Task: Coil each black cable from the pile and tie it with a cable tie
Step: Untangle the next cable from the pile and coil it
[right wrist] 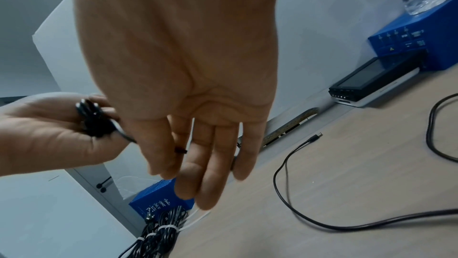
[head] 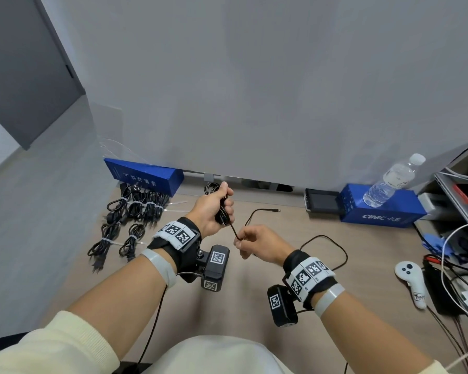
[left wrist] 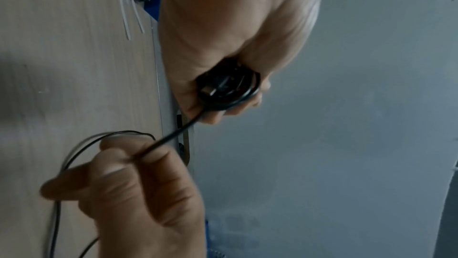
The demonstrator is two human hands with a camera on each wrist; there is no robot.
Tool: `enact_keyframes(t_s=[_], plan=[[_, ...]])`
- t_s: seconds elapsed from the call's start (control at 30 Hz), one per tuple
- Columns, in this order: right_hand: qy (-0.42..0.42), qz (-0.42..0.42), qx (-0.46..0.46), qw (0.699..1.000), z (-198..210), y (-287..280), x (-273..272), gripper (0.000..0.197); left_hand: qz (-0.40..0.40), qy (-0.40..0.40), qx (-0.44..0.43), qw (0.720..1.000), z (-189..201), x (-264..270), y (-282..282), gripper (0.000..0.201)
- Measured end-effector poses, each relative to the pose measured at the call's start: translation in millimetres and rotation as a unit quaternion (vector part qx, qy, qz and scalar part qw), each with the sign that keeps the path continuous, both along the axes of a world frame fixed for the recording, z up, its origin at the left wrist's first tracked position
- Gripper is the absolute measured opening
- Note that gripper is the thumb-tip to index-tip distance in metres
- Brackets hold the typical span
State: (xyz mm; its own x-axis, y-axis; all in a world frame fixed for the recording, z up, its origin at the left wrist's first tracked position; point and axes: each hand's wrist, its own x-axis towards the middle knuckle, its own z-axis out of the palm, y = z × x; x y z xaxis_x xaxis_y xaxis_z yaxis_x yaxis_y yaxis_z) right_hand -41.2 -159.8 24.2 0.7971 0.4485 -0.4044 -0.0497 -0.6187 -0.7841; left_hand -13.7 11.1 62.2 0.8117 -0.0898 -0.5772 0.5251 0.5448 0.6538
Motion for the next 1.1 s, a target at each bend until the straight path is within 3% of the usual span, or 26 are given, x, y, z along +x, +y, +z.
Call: enact_keyframes(t_s=[0.23,0.43,0.53,0.73,0.93,1.1], plan=[[-0.078,-0.050,-0.014,0.996,3,0,-1,0.027,-0.147,0.019,0.111,0.983,-1,-11,6,0.020],[-0.104,-0.060,0.051,0.991,12,9,-2,0.031,-0.173,0.005,0.224,0.959,-19,-18,8,0.009],[-0.121,-0.051,0.054,0.990,11,11,-2,0.037,-0.209,-0.004,0.233,0.950,-18,-22,10,0.005],[-0.119,-0.083,0.080,0.986,4,15,-3,0.016,-0.289,-0.021,0.244,0.925,-20,-26,13,0.012],[-0.188,-0.096,0.041,0.977,4,16,0,0.010,-0.347,-0.019,0.242,0.906,-6,-28,12,0.020],[-0.173,-0.134,0.046,0.975,8,11,3,0.019,-0.309,-0.001,0.204,0.929,-7,-31,11,0.017]])
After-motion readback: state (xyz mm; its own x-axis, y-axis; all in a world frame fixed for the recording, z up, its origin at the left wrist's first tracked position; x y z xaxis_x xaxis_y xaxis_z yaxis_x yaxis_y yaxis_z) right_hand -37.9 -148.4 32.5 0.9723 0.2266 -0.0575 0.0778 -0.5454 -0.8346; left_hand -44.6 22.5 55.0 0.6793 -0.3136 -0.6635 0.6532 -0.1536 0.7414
